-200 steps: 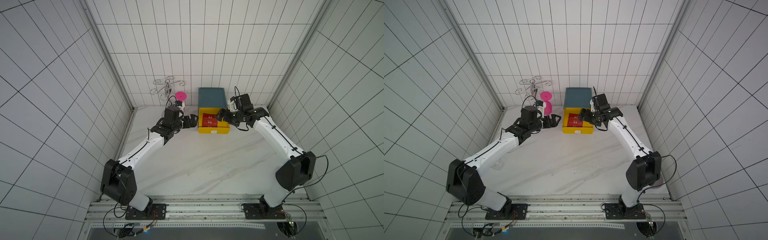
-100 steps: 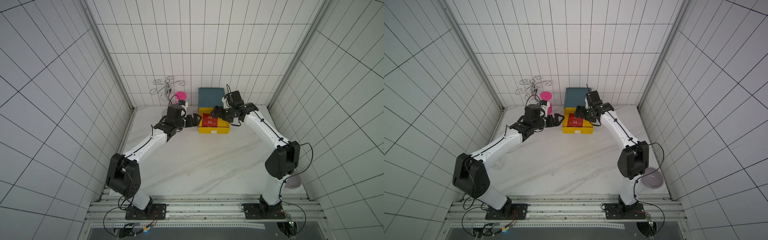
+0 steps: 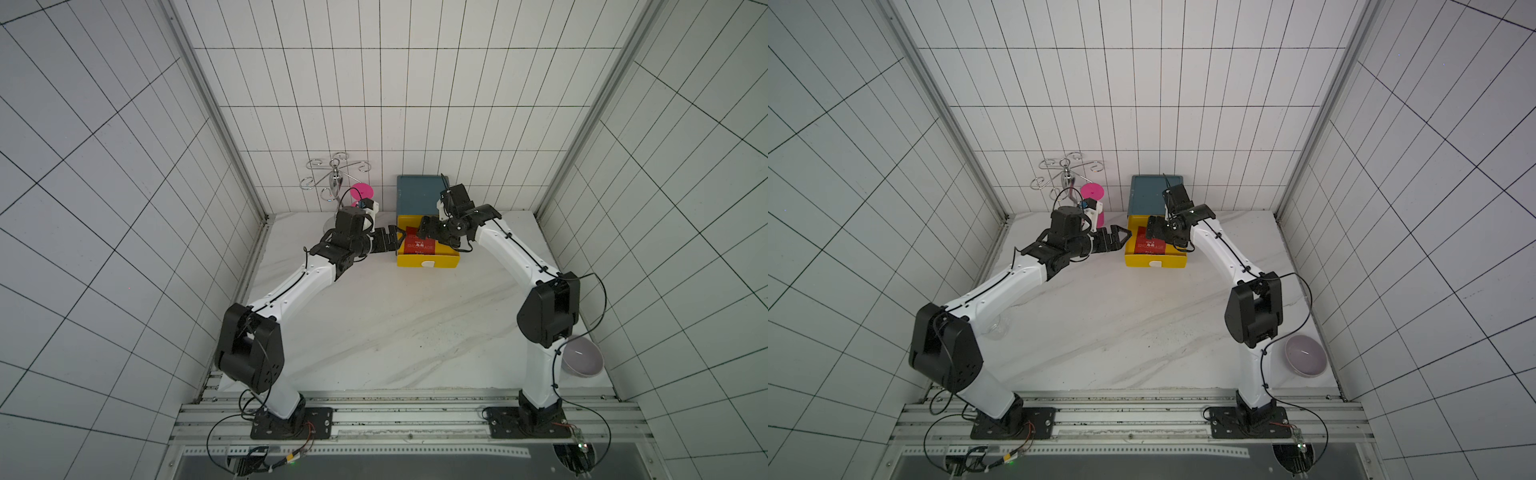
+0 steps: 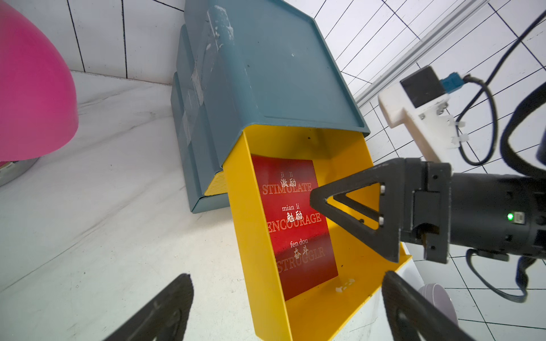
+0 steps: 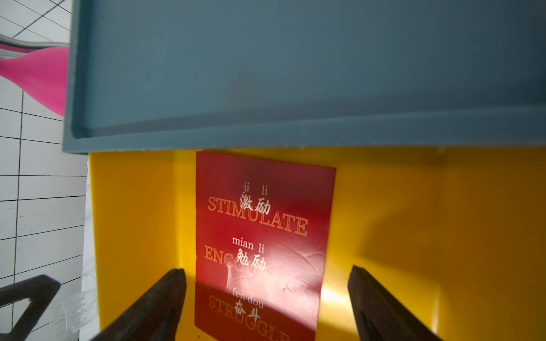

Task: Take the postcards out of the drawer
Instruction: Pick up the postcard from the drawer.

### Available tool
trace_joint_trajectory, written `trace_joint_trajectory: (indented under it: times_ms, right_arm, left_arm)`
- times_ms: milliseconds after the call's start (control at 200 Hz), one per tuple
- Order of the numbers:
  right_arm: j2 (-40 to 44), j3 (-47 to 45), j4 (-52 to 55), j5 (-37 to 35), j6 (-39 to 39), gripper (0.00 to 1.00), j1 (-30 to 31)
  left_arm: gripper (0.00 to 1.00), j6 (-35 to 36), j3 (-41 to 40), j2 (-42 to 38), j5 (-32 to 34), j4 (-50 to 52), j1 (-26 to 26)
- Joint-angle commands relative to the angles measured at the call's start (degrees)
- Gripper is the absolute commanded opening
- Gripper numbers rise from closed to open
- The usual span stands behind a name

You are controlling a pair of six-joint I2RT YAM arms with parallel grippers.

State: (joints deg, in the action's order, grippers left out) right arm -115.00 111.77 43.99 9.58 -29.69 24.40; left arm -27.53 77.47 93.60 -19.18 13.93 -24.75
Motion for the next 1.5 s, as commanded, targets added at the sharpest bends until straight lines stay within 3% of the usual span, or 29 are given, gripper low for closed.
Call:
trace_joint_trajectory:
  times_ms: [0,710,1494]
  right_arm:
    - [-1.4,2.34,1.65,-1.41,-0.53,0.89,0.55]
    - [-3.84,-0.41,-1.71,2.99,-4.04,0.89,0.73]
    - [3.21,-13.86,-23.03,11.34,-10.12,0.87,-1.8]
  left_arm:
    - [0.98,-0.06,2.06,1.49,-1.36,-0.96,-0.03]
    - [0.98,-0.77,2.69,2.9,-3.39,-1.45,-0.12]
    - [0.98,-2.14,2.95,4.54,-4.9,-1.75,-0.82]
